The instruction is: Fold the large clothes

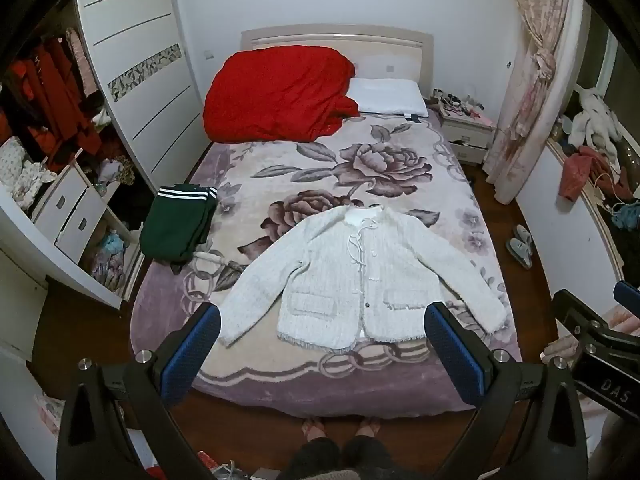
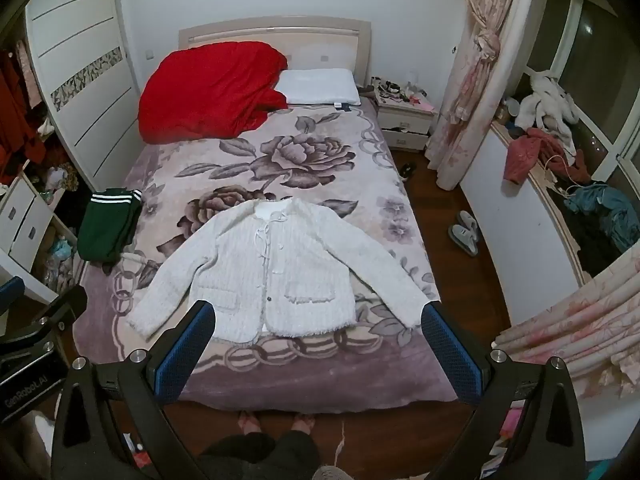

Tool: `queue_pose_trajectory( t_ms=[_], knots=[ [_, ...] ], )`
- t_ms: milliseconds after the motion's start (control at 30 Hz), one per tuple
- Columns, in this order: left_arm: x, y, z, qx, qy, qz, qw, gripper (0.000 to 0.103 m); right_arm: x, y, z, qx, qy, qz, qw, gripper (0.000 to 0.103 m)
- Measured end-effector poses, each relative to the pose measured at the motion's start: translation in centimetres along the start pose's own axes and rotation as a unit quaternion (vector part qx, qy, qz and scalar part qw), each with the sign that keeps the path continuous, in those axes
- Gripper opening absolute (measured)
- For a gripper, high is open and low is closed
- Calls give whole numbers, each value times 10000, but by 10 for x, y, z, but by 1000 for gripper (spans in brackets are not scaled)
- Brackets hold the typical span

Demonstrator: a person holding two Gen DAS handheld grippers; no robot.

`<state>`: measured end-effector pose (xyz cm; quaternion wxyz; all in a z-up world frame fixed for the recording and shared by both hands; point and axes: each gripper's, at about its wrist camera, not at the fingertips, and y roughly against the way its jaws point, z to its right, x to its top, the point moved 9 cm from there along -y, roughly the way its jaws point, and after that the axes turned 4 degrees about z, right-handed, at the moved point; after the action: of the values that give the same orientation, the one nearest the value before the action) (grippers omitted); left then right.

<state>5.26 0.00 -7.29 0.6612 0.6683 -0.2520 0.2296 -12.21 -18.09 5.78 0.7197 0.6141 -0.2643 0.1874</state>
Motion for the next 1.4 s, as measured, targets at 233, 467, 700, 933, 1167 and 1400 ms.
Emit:
queue_pose_trajectory(
  t_ms=[233, 467, 700, 933, 1167, 1400],
  knots=[
    [-1, 1, 3, -25, -16, 43, 10000, 103, 0, 2, 1, -6, -13, 61, 10000, 103],
    [1, 2, 0, -7, 11, 4, 10000, 103, 0, 2, 0, -5, 4, 76, 10000, 103],
    [7, 3, -8, -22, 25, 37, 10000, 103, 4, 7, 1, -2, -1, 88, 10000, 103],
    [10, 9, -11, 6, 32, 60, 10000, 103, 15, 18, 1, -30, 12, 102, 9999, 103],
    [15, 9, -9, 27, 32, 92, 9999, 103, 23, 21, 3, -23, 10, 125, 9999, 103],
    [16, 10, -11, 24, 29, 96, 9999, 103, 23, 22, 2, -20, 2, 145, 9999, 103]
  ],
)
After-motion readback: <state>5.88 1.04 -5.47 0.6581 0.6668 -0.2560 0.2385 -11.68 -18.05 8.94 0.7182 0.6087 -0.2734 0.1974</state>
